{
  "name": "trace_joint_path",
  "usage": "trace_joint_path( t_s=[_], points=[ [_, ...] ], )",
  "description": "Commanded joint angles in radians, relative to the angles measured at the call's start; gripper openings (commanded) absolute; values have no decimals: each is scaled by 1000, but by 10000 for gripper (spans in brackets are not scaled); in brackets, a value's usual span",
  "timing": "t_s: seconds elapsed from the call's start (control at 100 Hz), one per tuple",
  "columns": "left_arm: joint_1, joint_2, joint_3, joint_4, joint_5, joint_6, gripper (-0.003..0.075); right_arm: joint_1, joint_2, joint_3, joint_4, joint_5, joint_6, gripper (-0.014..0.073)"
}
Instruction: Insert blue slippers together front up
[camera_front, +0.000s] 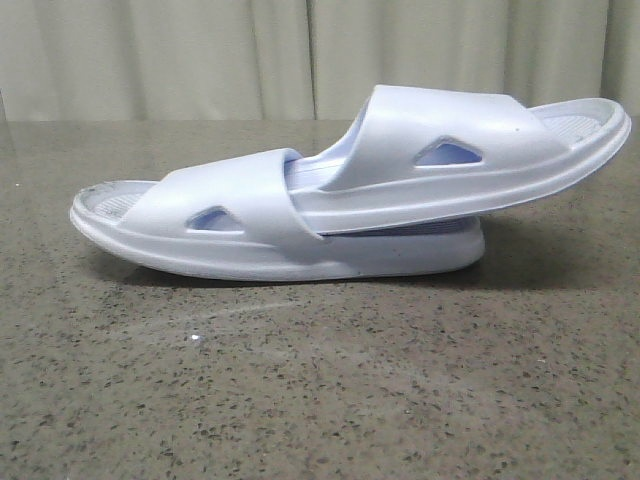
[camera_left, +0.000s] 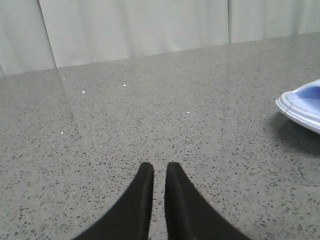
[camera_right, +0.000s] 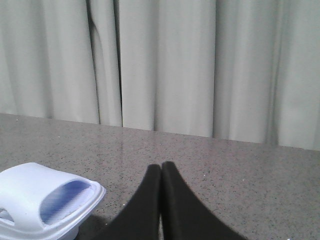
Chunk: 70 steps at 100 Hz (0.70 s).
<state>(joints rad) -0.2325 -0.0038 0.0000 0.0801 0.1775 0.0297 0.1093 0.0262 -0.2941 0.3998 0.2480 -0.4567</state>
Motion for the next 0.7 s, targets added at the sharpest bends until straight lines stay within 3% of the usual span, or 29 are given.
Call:
trace_joint_path(
  t_s=[0.0, 0.08, 0.69],
  points=[
    [-7, -31, -9, 17, -117, -20, 16, -1, 10, -24, -1, -80, -11, -107],
    [-7, -31, 11, 17, -162, -22, 16, -1, 10, -24, -1, -80, -11, -107],
    [-7, -31, 11, -18, -157, -22, 16, -1, 10, -24, -1, -80, -11, -107]
  ],
)
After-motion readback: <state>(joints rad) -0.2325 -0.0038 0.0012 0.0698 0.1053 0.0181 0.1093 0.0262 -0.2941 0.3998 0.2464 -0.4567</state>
